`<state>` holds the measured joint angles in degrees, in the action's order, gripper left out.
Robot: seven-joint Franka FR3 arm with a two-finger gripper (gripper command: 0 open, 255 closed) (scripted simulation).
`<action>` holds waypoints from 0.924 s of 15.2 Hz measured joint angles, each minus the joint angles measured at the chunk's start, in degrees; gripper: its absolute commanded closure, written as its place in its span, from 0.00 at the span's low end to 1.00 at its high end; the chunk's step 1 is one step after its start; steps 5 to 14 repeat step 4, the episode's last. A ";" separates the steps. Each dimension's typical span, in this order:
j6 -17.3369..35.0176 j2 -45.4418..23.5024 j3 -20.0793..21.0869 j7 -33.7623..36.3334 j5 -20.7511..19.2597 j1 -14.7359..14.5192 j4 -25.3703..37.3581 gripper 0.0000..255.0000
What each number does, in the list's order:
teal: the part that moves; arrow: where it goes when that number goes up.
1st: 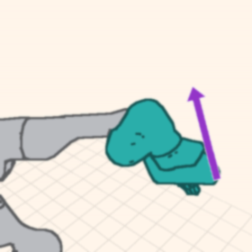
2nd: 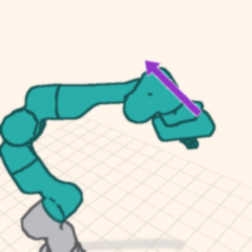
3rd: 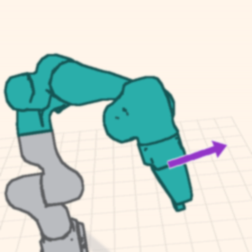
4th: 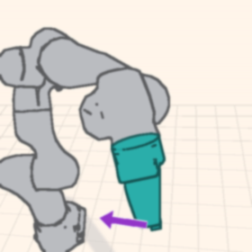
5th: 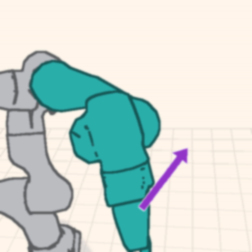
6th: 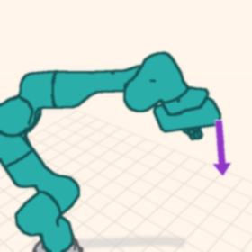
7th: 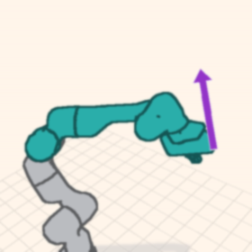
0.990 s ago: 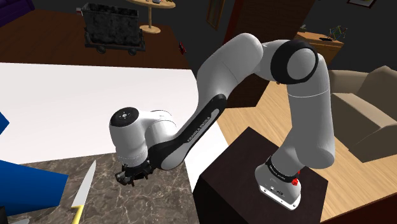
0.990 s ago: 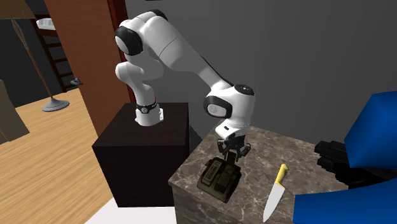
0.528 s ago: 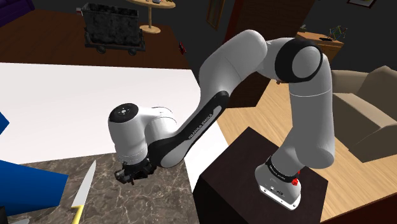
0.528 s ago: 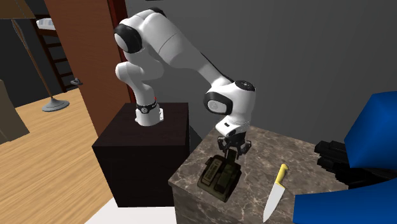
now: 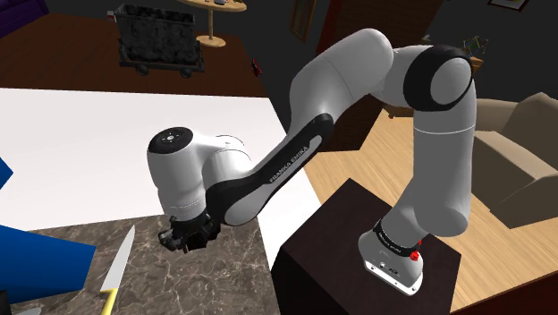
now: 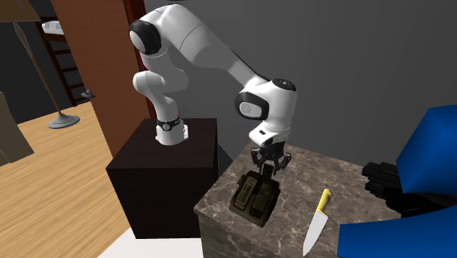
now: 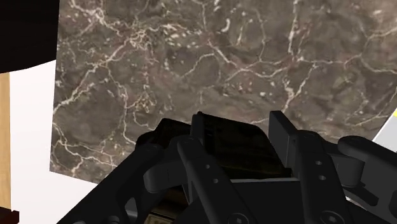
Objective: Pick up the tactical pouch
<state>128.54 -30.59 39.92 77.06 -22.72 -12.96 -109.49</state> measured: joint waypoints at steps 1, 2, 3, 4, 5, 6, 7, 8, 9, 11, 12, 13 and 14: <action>-0.53 0.58 0.35 -0.26 0.45 0.27 0.04 1.00; -1.08 1.00 0.61 -0.52 0.82 0.48 0.24 1.00; -1.60 1.54 0.92 -0.81 1.25 0.76 0.30 1.00; -1.94 1.74 1.07 -0.88 1.45 0.80 0.48 1.00; -1.94 1.74 1.07 -0.88 1.45 0.80 0.48 1.00; -1.94 1.74 1.07 -0.88 1.45 0.80 0.48 1.00; -1.94 1.74 1.07 -0.88 1.45 0.80 0.48 1.00; -1.94 1.74 1.07 -0.88 1.45 0.80 0.48 1.00; -1.94 1.74 1.07 -0.88 1.45 0.80 0.48 1.00; -1.94 1.74 1.07 -0.88 1.45 0.80 0.48 1.00; -1.94 1.74 1.07 -0.88 1.45 0.80 0.48 1.00; -1.94 1.74 1.07 -0.88 1.45 0.80 0.48 1.00; -1.94 1.74 1.07 -0.88 1.45 0.80 0.48 1.00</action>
